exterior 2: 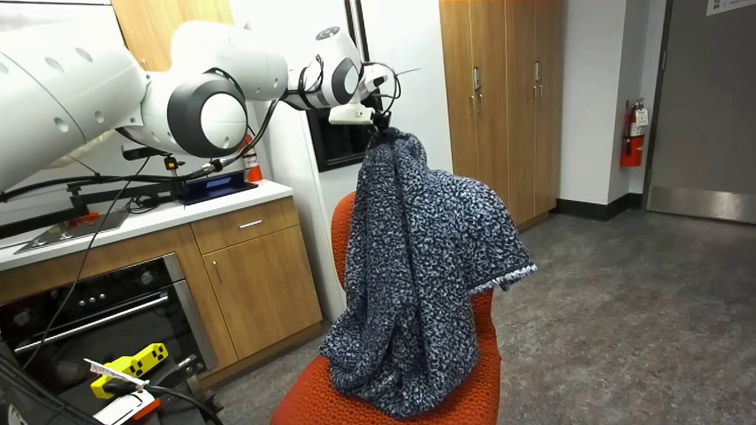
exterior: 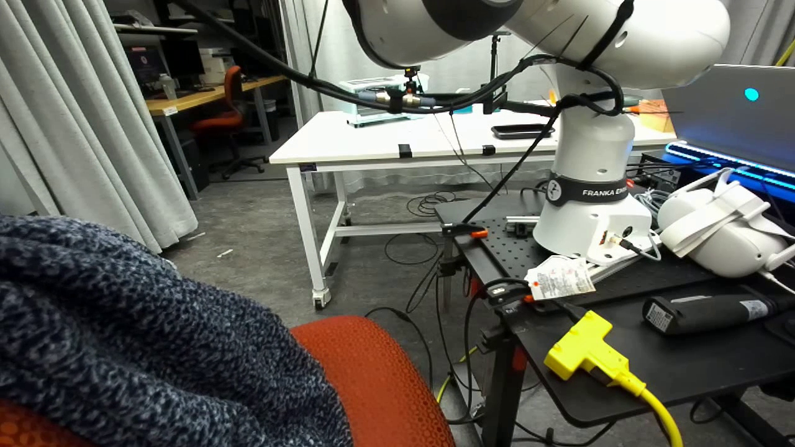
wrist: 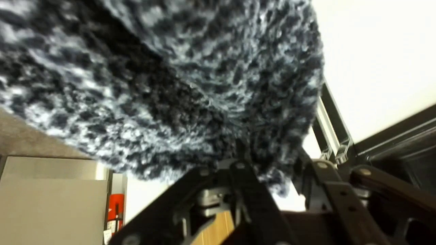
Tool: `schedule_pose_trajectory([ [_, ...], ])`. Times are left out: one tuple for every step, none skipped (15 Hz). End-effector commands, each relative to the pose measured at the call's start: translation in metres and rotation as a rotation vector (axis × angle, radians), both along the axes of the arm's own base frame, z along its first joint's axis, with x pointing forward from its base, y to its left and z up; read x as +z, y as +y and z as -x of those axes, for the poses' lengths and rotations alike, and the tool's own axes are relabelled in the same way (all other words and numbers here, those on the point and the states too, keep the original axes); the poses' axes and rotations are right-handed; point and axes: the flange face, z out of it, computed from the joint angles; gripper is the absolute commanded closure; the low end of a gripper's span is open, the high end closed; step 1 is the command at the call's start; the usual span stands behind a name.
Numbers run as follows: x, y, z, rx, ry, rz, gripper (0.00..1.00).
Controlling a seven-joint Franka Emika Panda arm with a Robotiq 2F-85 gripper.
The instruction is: Hang the fleece on the backrest of the chair
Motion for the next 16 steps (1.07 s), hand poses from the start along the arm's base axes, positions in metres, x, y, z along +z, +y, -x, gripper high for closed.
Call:
schedule_pose_trajectory([
  [-0.011,-0.001,0.002,0.048,0.069,0.059,0.34],
  [-0.014,0.001,0.003,0.063,0.091,0.073,0.26],
  [-0.017,0.002,0.005,0.075,0.111,0.092,0.19],
  [-0.020,0.003,0.006,0.087,0.130,0.113,0.12],
  [-0.023,0.005,0.008,0.097,0.150,0.141,0.04],
  [-0.024,0.010,0.012,0.120,0.175,0.177,0.00],
  [-0.024,0.014,0.016,0.140,0.206,0.216,0.00],
  [-0.026,0.015,0.019,0.147,0.232,0.268,0.00],
  [-0.026,0.016,0.024,0.158,0.263,0.313,0.00],
  [-0.025,0.018,0.028,0.177,0.299,0.346,0.00],
  [-0.023,0.019,0.032,0.187,0.320,0.378,0.00],
  [-0.021,0.020,0.035,0.194,0.337,0.406,0.00],
  [-0.018,0.020,0.038,0.197,0.352,0.429,0.00],
  [-0.015,0.019,0.039,0.193,0.359,0.451,0.00],
  [-0.012,0.019,0.040,0.192,0.359,0.466,0.00],
  [-0.009,0.019,0.041,0.187,0.354,0.476,0.00],
])
